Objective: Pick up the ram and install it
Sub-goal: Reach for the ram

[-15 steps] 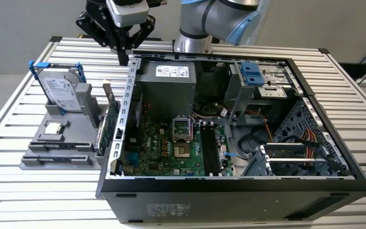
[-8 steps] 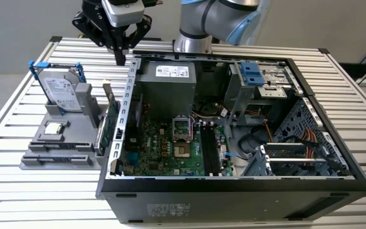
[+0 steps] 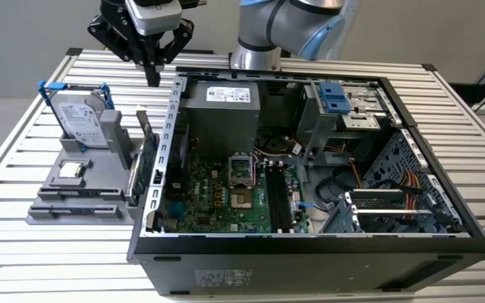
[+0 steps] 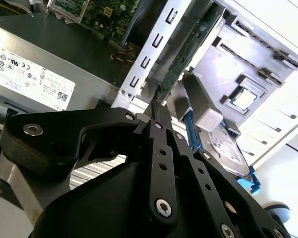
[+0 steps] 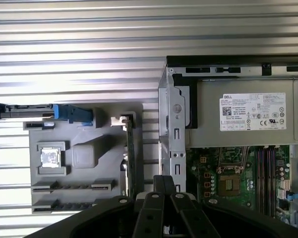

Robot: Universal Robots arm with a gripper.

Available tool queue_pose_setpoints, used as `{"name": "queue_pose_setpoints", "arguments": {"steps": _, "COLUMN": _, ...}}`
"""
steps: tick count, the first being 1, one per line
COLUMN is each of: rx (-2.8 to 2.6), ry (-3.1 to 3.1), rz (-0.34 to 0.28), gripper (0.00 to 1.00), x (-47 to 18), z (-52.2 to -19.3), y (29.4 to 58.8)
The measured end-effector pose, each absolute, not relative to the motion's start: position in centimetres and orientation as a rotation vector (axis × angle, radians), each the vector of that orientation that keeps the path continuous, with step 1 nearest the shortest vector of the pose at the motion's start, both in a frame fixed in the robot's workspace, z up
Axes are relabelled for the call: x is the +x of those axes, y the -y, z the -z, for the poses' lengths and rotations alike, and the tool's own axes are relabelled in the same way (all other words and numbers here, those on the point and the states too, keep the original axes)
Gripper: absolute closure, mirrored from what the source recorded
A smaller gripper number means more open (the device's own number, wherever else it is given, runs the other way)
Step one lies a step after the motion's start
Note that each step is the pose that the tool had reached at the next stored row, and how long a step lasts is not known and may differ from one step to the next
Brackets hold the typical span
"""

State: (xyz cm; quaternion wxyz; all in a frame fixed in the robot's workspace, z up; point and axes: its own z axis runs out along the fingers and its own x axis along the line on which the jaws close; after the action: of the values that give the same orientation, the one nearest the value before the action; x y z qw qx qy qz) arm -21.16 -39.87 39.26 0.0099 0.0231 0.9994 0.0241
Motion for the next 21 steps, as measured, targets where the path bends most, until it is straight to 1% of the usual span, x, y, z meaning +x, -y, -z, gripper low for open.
{"name": "queue_pose_setpoints", "arguments": {"steps": 21, "rx": 0.047, "ry": -3.126, "rz": -0.076, "gripper": 1.0, "x": -23.0, "z": -39.3, "y": 39.9}}
